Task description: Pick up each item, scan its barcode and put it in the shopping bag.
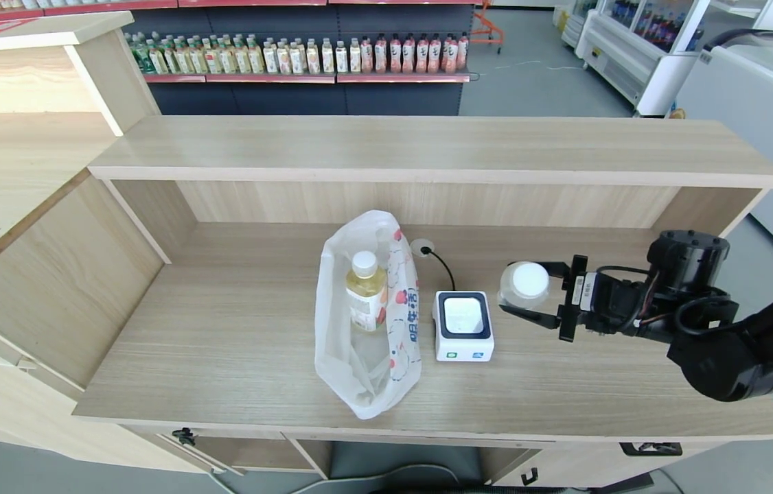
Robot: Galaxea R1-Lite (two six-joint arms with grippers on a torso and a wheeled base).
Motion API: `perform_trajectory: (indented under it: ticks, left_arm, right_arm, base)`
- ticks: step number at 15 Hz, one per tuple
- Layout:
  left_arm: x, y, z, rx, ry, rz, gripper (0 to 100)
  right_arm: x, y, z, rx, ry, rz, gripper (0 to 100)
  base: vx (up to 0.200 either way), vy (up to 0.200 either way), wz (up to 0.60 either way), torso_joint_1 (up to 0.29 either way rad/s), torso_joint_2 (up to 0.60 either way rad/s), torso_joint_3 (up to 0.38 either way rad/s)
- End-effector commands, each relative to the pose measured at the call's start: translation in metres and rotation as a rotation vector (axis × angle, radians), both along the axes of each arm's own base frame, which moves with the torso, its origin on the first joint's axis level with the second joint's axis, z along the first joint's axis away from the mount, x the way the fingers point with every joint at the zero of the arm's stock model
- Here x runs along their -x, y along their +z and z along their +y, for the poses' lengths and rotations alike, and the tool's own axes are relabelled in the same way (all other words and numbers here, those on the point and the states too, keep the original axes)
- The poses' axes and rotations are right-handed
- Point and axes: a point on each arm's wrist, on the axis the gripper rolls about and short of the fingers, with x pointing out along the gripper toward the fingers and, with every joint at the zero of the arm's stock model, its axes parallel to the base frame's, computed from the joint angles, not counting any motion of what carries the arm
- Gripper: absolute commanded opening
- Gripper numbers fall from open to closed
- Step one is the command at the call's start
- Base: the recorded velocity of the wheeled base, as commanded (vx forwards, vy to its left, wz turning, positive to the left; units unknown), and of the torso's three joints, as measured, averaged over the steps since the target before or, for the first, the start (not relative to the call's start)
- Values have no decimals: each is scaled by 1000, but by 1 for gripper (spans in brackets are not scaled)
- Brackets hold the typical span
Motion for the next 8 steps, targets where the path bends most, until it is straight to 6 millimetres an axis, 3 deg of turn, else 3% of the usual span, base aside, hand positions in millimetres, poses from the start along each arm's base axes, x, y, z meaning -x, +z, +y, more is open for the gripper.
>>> perform_trajectory:
  ticks: [1,8]
  left_arm:
    - [0,0,0,0,0,-1,100]
    - [0,0,0,0,0,-1,100]
  right_arm:
    - [-7,-7,6,2,19,9,0]
    - [-22,-14,14,1,55,0,0]
  base:
    - [0,0,0,0,0,0]
    - [0,0,0,0,0,0]
